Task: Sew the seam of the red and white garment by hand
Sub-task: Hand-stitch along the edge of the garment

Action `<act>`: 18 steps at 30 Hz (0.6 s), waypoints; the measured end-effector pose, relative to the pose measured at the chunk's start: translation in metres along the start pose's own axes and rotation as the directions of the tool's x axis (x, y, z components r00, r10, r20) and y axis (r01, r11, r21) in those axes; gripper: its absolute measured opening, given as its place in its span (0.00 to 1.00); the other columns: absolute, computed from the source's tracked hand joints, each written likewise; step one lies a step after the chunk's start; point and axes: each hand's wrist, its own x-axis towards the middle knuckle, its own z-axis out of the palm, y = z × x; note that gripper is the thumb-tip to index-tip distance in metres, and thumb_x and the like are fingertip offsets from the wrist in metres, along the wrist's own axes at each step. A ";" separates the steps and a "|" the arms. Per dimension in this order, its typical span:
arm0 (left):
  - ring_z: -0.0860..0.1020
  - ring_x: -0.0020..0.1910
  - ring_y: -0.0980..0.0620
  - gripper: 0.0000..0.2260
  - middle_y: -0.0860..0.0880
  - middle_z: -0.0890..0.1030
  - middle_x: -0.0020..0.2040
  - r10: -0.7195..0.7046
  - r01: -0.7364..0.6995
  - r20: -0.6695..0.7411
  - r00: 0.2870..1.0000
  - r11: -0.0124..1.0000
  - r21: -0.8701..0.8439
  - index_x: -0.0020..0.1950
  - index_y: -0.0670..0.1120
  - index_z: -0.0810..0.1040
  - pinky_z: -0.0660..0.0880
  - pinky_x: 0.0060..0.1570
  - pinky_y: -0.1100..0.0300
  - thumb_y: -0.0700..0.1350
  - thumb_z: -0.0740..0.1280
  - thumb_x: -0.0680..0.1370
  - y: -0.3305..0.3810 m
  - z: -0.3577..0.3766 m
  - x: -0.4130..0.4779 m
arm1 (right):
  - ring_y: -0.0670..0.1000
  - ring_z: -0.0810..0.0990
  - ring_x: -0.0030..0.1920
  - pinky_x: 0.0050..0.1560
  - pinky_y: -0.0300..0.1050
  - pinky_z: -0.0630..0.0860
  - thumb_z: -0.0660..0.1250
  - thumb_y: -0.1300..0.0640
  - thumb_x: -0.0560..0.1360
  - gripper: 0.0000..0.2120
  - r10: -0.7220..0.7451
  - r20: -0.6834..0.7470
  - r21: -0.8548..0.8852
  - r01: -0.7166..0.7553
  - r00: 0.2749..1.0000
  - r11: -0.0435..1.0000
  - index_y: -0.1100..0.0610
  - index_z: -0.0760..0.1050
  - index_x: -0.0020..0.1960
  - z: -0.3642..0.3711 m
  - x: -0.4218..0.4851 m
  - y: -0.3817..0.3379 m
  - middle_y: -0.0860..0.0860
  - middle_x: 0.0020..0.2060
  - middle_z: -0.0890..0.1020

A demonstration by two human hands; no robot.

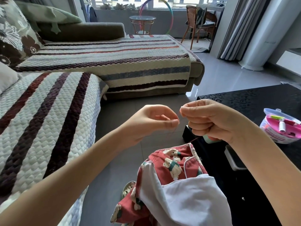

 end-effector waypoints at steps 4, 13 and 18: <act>0.75 0.36 0.56 0.04 0.50 0.77 0.35 -0.027 0.028 0.011 1.000 0.988 -0.150 0.42 0.43 0.78 0.77 0.42 0.62 0.40 0.71 0.71 0.008 0.001 0.006 | 0.43 0.55 0.20 0.24 0.36 0.50 0.75 0.59 0.67 0.12 0.007 -0.051 -0.045 -0.010 0.999 0.999 0.59 0.71 0.36 0.000 -0.001 0.002 0.45 0.19 0.61; 0.60 0.24 0.58 0.04 0.54 0.65 0.25 -0.049 0.058 0.073 0.996 0.991 -0.119 0.35 0.46 0.81 0.57 0.27 0.66 0.41 0.69 0.70 0.034 -0.012 0.008 | 0.44 0.59 0.24 0.25 0.34 0.57 0.73 0.46 0.69 0.19 -0.124 -0.212 -0.213 0.078 0.969 0.974 0.59 0.74 0.49 0.004 -0.005 0.021 0.44 0.24 0.64; 0.63 0.27 0.58 0.03 0.53 0.72 0.28 -0.026 0.029 0.067 0.997 0.999 -0.032 0.35 0.47 0.83 0.58 0.29 0.65 0.41 0.71 0.68 0.044 -0.017 0.008 | 0.44 0.62 0.28 0.27 0.35 0.60 0.58 0.62 0.79 0.07 -0.242 -0.291 -0.302 0.152 0.926 0.941 0.58 0.69 0.43 0.012 0.006 0.041 0.49 0.28 0.67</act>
